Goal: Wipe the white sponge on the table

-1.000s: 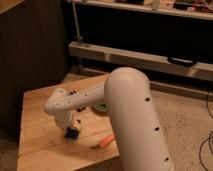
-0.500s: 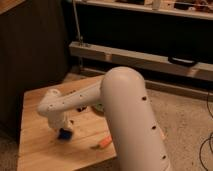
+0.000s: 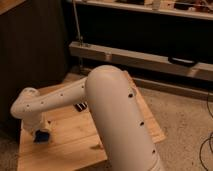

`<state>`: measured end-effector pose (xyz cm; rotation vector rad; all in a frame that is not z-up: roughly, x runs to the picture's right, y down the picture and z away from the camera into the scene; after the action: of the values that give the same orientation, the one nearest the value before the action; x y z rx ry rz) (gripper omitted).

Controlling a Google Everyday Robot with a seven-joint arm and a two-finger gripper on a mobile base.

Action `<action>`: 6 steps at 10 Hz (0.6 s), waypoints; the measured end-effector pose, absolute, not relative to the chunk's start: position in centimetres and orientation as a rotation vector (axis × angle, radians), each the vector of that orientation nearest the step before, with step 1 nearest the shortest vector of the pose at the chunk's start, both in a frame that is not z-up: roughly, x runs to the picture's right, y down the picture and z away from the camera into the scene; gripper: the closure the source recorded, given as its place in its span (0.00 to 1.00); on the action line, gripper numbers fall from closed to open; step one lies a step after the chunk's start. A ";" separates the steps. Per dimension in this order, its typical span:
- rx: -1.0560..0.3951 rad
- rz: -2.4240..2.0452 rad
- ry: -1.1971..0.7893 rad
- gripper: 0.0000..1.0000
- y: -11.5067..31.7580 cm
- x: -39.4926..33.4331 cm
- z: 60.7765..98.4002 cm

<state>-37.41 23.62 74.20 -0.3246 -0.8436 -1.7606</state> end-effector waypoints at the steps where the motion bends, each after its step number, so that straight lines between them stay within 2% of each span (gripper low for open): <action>1: -0.318 -1.781 -0.863 0.96 24.7 -37.9 73.4; 3: -0.314 -1.813 -0.902 0.96 27.5 -37.8 71.5; 6: -0.340 -1.796 -0.944 0.96 30.9 -32.8 69.4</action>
<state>-32.82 30.85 69.44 -0.3400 -0.9439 -1.7963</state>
